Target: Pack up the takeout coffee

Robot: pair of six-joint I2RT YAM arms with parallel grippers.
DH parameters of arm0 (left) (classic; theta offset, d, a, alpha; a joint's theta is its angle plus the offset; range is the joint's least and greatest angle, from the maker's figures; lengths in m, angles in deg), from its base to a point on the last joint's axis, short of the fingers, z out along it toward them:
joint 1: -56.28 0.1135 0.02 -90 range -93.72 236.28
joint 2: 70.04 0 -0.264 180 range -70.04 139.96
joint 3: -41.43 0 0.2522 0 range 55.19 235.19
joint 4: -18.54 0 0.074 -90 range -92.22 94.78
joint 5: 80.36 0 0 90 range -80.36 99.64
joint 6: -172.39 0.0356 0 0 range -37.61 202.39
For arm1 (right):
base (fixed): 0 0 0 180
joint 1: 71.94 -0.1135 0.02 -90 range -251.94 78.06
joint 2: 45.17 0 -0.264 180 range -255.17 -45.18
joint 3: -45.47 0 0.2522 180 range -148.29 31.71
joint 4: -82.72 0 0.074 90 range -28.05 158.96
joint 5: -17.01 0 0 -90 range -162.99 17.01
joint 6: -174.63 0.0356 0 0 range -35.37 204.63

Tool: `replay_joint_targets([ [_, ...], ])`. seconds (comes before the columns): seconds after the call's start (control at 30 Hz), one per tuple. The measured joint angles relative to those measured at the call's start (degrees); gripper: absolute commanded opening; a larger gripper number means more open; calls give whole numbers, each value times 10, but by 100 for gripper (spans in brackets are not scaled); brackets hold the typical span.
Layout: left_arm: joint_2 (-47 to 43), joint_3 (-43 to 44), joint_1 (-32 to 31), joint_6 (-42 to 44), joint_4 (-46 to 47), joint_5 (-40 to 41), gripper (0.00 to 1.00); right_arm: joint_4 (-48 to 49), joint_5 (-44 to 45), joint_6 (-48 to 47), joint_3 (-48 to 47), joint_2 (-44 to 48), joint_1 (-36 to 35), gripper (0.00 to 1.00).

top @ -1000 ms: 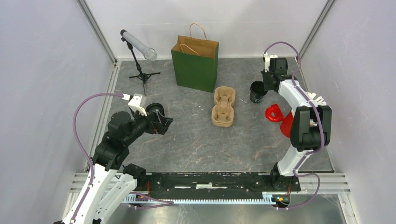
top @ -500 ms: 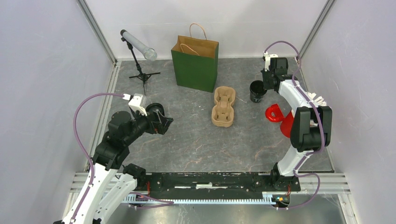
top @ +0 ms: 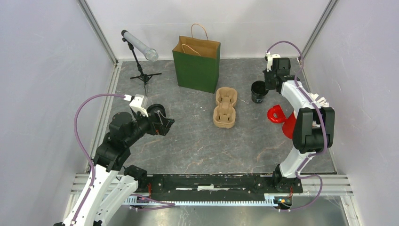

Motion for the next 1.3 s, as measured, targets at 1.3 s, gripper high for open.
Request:
replay_joint_targets([
  [1.3,16,0,0,0,-5,12,100,30,-162,137,-32,88,68,0],
])
